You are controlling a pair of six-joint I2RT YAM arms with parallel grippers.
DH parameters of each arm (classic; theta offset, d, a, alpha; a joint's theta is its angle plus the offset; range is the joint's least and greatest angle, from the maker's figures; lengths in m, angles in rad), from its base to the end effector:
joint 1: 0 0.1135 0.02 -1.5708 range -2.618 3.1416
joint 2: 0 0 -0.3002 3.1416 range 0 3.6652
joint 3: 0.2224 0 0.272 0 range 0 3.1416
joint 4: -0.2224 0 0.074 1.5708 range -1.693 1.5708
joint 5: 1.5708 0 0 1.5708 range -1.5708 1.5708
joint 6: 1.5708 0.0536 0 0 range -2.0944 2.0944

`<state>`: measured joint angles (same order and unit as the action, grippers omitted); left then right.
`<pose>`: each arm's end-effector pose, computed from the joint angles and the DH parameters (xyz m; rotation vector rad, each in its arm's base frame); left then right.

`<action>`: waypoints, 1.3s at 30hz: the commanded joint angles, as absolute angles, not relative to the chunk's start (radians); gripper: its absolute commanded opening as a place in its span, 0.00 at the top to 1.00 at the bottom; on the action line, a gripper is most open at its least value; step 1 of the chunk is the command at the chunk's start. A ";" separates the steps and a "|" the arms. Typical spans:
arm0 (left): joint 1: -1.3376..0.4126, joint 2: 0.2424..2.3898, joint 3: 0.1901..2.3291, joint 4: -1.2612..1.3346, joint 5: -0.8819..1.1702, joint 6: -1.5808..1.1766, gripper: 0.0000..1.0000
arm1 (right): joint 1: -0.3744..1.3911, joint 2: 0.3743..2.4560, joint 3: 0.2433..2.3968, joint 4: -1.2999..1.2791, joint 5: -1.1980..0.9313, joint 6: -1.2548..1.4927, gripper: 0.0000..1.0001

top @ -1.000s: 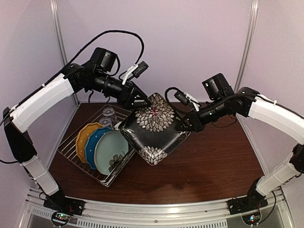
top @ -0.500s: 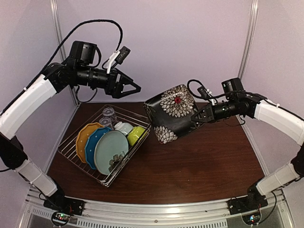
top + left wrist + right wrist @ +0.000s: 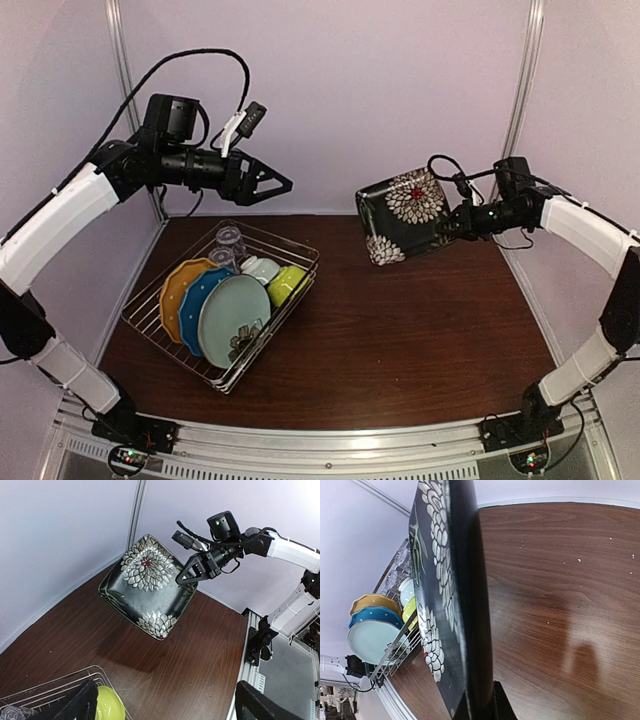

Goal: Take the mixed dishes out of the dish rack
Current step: Place the plate at the center of the board.

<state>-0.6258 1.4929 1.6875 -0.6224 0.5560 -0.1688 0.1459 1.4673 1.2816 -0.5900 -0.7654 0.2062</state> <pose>0.2704 -0.2303 0.4734 0.8330 1.9165 -1.0523 0.3322 0.0863 0.3432 -0.3162 2.2886 1.0704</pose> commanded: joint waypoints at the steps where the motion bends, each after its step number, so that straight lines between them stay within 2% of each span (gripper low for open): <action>1: -0.597 1.456 1.642 -0.546 0.538 -0.213 0.03 | 0.097 1.525 1.347 -0.518 -0.815 0.191 1.00; 21: -0.575 1.412 1.474 -0.393 0.588 -0.299 0.03 | 0.094 1.823 1.349 -0.314 -0.888 0.308 1.00; 39: -0.574 1.390 1.417 -0.383 0.582 -0.289 0.03 | 0.100 1.996 1.434 -0.298 -0.891 0.330 1.00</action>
